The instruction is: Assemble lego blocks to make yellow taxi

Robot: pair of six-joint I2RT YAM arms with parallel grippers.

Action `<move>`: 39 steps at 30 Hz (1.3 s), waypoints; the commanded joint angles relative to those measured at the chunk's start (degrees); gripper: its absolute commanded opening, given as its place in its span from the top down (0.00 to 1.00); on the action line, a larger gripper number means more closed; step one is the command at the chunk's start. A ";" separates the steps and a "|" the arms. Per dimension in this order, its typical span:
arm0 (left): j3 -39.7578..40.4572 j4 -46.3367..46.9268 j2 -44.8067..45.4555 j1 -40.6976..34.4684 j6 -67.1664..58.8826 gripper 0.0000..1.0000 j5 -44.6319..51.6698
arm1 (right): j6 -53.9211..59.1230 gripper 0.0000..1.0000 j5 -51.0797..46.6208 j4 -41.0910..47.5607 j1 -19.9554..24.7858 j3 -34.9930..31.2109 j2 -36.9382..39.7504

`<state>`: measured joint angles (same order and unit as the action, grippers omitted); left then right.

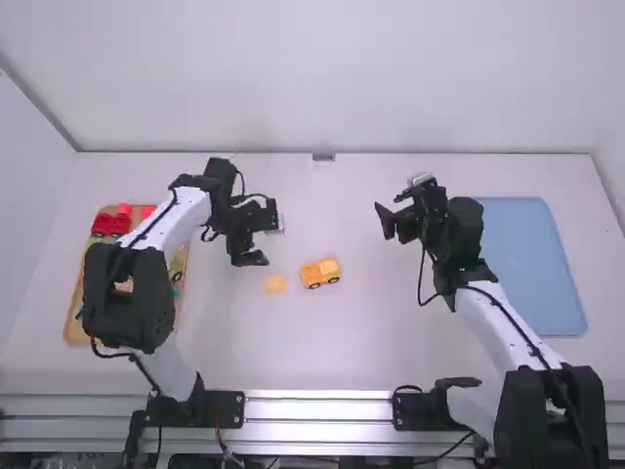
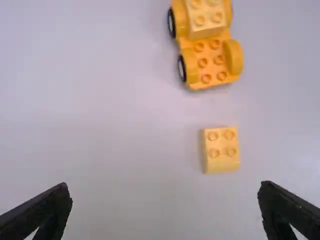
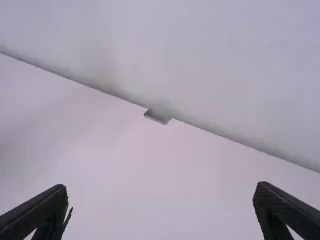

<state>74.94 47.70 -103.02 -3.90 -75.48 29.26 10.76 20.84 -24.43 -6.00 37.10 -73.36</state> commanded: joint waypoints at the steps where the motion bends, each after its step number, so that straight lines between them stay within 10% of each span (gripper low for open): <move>1: -4.81 -2.51 0.37 3.39 -7.89 0.01 14.05 | -0.24 0.02 0.17 -0.52 -0.04 -0.39 0.98; 25: -44.02 -64.57 -1.51 8.31 12.76 0.01 31.87 | -0.26 0.02 0.20 -2.38 -0.09 -0.39 0.98; 39: -42.51 -67.45 -7.58 7.26 13.99 0.04 31.17 | -0.31 0.02 0.35 -2.16 -0.13 -0.39 0.98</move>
<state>31.42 -20.18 -110.15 3.68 -61.80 59.37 10.66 20.88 -26.39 -6.00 37.10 -73.36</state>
